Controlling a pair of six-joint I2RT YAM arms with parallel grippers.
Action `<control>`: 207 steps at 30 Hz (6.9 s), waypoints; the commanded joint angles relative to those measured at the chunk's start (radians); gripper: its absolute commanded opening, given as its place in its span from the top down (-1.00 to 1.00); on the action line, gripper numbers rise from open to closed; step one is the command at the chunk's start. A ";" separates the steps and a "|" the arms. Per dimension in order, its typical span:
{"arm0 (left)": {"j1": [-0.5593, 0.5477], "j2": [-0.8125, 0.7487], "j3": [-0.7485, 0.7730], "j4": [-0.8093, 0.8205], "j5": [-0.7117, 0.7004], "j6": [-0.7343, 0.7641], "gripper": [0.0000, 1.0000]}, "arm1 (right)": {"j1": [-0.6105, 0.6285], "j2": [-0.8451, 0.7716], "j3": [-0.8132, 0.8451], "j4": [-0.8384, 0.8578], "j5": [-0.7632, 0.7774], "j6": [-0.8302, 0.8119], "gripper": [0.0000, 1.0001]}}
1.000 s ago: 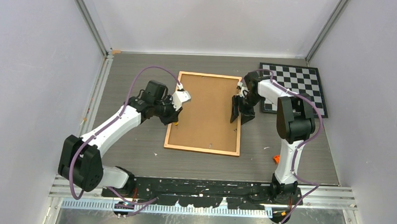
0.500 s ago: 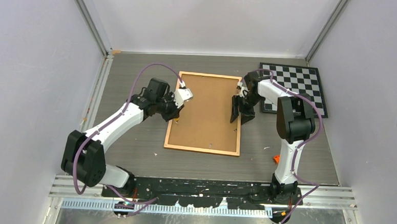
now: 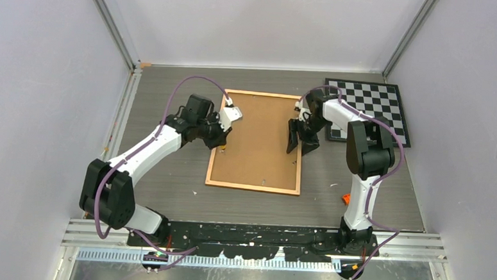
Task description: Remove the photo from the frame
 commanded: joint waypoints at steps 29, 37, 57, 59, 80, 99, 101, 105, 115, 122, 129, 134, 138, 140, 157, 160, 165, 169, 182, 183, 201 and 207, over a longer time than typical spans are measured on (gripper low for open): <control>0.076 0.059 0.298 0.141 0.407 -0.934 1.00 | 0.325 -0.376 -0.028 0.455 -0.240 -0.227 -0.18; 0.087 0.078 0.320 0.077 0.456 -0.911 0.78 | 0.333 -0.388 -0.037 0.464 -0.224 -0.285 0.98; 0.076 0.214 0.424 -0.122 0.556 -0.818 0.31 | 0.346 -0.405 -0.027 0.409 -0.209 -0.434 0.99; 0.076 0.215 0.422 -0.109 0.557 -0.829 0.29 | 0.351 -0.405 -0.025 0.409 -0.205 -0.441 0.99; 0.080 0.253 0.436 -0.150 0.537 -0.854 0.18 | 0.409 -0.455 -0.102 0.508 0.029 -0.547 0.99; 0.130 0.270 0.412 -0.094 0.498 -0.944 -0.13 | 0.410 -0.472 -0.131 0.518 0.017 -0.551 0.99; 0.129 0.270 0.413 -0.089 0.501 -0.947 -0.14 | 0.409 -0.469 -0.130 0.516 0.011 -0.550 0.99; 0.128 0.269 0.412 -0.071 0.518 -0.951 -0.10 | 0.414 -0.457 -0.121 0.504 0.006 -0.553 0.99; 0.104 0.273 0.422 -0.087 0.506 -0.925 0.11 | 0.438 -0.433 -0.111 0.493 0.069 -0.588 0.99; 0.099 0.275 0.418 -0.100 0.498 -0.919 0.35 | 0.454 -0.428 -0.108 0.494 0.120 -0.590 0.99; 0.099 0.281 0.414 -0.104 0.478 -0.927 0.41 | 0.472 -0.442 -0.126 0.516 0.129 -0.599 0.99; 0.099 0.291 0.418 -0.106 0.477 -0.938 0.19 | 0.478 -0.445 -0.132 0.524 0.143 -0.608 0.99; 0.099 0.296 0.420 -0.104 0.474 -0.942 0.31 | 0.481 -0.444 -0.132 0.523 0.157 -0.606 0.99; 0.099 0.296 0.417 -0.101 0.476 -0.943 0.57 | 0.482 -0.444 -0.133 0.525 0.164 -0.606 0.99; 0.189 0.273 0.563 -0.234 0.103 -0.485 1.00 | 0.214 -0.408 -0.034 0.319 0.031 -0.258 -0.72; 0.185 0.322 0.633 -0.270 0.005 -0.377 1.00 | 0.124 -0.366 -0.003 0.264 0.002 -0.202 -0.74; 0.171 0.395 0.703 -0.234 -0.102 -0.274 1.00 | 0.026 -0.300 0.009 0.230 0.076 -0.065 -0.71; 0.139 0.450 0.745 -0.201 -0.201 -0.171 1.00 | 0.003 -0.243 0.017 0.214 0.146 0.022 -0.63; 0.102 0.584 0.819 -0.193 -0.266 -0.067 1.00 | 0.004 -0.113 0.013 0.256 0.237 0.119 -0.38; 0.102 0.589 0.827 -0.197 -0.265 -0.069 1.00 | 0.004 -0.102 0.016 0.262 0.237 0.125 -0.36; 0.103 0.468 0.700 -0.229 -0.177 -0.073 1.00 | 0.056 0.006 0.041 0.247 0.212 0.079 0.60; 0.103 0.399 0.617 -0.255 -0.133 -0.041 1.00 | 0.056 -0.063 -0.051 0.264 0.183 0.092 0.87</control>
